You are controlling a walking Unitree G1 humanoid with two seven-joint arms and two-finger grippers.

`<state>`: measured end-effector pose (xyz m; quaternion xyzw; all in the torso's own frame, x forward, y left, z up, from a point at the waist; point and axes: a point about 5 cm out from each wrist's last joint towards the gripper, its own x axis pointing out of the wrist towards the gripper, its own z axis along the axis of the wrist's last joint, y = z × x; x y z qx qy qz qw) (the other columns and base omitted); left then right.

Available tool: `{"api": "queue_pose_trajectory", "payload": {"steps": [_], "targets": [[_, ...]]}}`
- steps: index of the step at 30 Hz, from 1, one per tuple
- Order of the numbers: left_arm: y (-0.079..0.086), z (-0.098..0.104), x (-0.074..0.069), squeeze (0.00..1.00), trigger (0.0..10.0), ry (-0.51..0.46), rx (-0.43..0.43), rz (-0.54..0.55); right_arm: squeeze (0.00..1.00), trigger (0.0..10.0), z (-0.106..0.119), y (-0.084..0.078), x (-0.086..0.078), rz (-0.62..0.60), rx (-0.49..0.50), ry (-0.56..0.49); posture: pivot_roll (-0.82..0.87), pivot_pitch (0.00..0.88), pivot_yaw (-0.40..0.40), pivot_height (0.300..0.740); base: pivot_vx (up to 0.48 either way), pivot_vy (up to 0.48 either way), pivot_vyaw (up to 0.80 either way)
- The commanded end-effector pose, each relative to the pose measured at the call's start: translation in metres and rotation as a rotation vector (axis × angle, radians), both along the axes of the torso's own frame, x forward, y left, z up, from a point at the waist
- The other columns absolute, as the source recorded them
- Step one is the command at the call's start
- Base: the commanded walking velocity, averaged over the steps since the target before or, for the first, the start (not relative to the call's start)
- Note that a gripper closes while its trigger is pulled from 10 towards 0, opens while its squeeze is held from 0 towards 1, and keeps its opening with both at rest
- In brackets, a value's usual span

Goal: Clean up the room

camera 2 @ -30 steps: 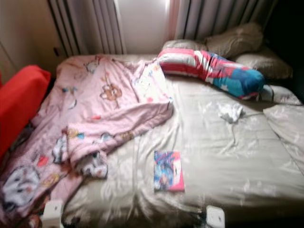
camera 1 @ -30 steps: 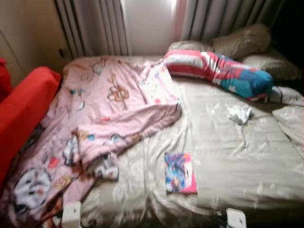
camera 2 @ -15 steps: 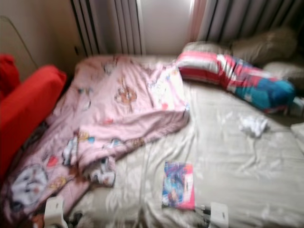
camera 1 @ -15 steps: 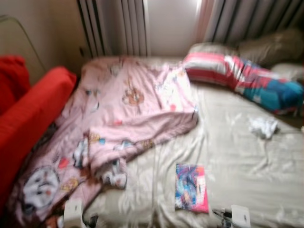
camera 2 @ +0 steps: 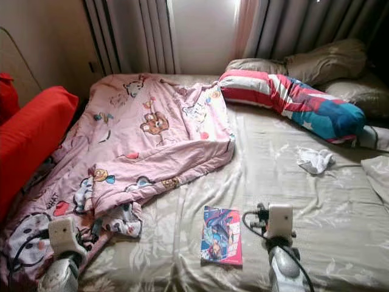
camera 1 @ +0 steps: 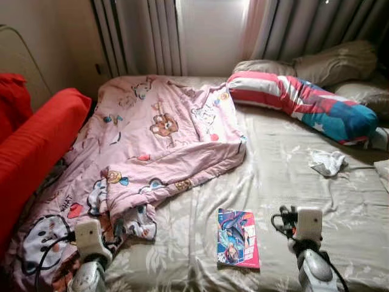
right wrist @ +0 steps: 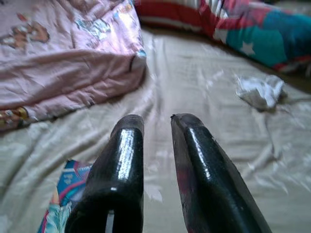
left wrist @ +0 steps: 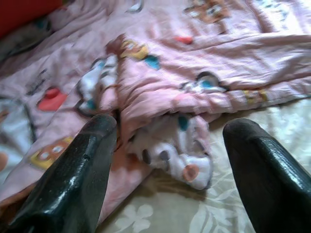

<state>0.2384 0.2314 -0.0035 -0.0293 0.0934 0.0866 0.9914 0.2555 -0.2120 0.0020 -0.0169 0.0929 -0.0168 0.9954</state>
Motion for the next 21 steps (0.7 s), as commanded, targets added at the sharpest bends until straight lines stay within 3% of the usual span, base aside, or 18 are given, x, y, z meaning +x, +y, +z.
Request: {"api": "queue_pose_trajectory", "payload": {"steps": [1, 10, 15, 21], "targets": [[-0.005, 0.011, 0.004, 0.0, 10.0, -0.072, 0.033, -0.035, 0.0, 10.0, 0.007, 0.0, 0.0, 0.007, -0.004, -0.062, -0.06, 0.0, -0.029, 0.74, 0.0, 0.0, 0.0], [-0.004, 0.028, 0.008, 0.0, 10.0, -0.164, 0.064, -0.042, 0.0, 10.0, 0.005, -0.01, -0.013, -0.017, -0.032, -0.069, -0.06, 0.0, -0.027, 0.74, 0.0, 0.0, 0.0], [-0.006, 0.033, 0.016, 0.0, 10.0, -0.165, 0.056, -0.049, 0.0, 10.0, 0.003, -0.013, -0.01, -0.064, -0.047, -0.018, -0.06, 0.0, -0.014, 0.74, 0.0, 0.0, 0.0], [-0.01, 0.029, 0.011, 0.0, 10.0, -0.144, 0.051, -0.079, 0.0, 10.0, 0.001, -0.015, -0.012, -0.082, -0.059, 0.002, -0.07, 0.0, -0.008, 0.725, 0.0, 0.0, 0.0]]}}
